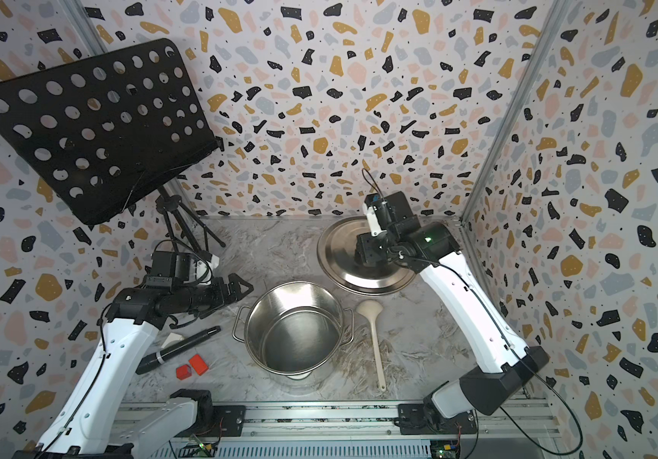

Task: Stir the soup with a spoon
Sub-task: Place the lid at the center of the board.

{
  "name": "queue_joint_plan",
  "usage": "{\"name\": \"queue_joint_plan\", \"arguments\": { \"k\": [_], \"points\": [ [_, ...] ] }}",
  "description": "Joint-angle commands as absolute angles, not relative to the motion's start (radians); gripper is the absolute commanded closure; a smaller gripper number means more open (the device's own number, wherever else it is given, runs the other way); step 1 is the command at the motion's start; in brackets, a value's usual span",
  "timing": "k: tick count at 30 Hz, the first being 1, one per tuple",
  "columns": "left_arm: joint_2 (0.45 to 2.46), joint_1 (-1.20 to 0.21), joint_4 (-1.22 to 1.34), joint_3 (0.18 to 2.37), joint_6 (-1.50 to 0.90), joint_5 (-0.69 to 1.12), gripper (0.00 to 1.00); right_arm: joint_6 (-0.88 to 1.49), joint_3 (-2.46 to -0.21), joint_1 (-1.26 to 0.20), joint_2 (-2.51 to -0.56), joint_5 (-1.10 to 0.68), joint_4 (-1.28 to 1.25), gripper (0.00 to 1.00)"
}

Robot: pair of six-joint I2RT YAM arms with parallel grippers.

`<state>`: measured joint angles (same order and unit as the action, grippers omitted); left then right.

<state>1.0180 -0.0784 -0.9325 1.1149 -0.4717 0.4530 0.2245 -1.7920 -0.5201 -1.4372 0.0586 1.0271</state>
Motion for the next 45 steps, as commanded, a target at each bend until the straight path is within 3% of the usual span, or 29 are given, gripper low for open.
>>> {"name": "queue_joint_plan", "arguments": {
  "k": [1,7,14,21,28,35,40,45],
  "points": [
    [1.028,-0.109,-0.891,1.155,-0.519,0.477,0.00,0.181,-1.749,-0.415,-1.395,0.099,1.011,0.73],
    [1.072,-0.293,-0.836,1.203,-0.601,0.387,0.00,0.218,-1.532,-0.151,-1.381,0.076,0.830,0.73],
    [1.143,-0.526,-0.863,1.334,-0.608,0.282,0.00,0.295,-1.318,0.037,-1.505,0.043,0.597,0.74],
    [1.126,-0.644,-0.898,1.357,-0.575,0.239,0.01,0.268,-1.316,0.074,-1.674,0.075,0.454,0.72],
    [1.059,-0.646,-0.967,1.376,-0.481,0.131,0.00,0.257,-1.377,0.074,-1.869,0.088,0.401,0.71],
    [0.927,-0.646,-0.855,1.293,-0.506,-0.035,0.00,0.248,-1.420,0.074,-1.959,0.087,0.399,0.66],
    [0.912,-0.644,-0.833,1.250,-0.525,-0.076,0.00,0.248,-1.432,0.074,-1.992,0.073,0.417,0.49],
    [0.969,-0.645,-0.873,1.298,-0.500,-0.083,0.01,0.250,-1.467,0.075,-1.987,0.076,0.482,0.19]
  ]
}}
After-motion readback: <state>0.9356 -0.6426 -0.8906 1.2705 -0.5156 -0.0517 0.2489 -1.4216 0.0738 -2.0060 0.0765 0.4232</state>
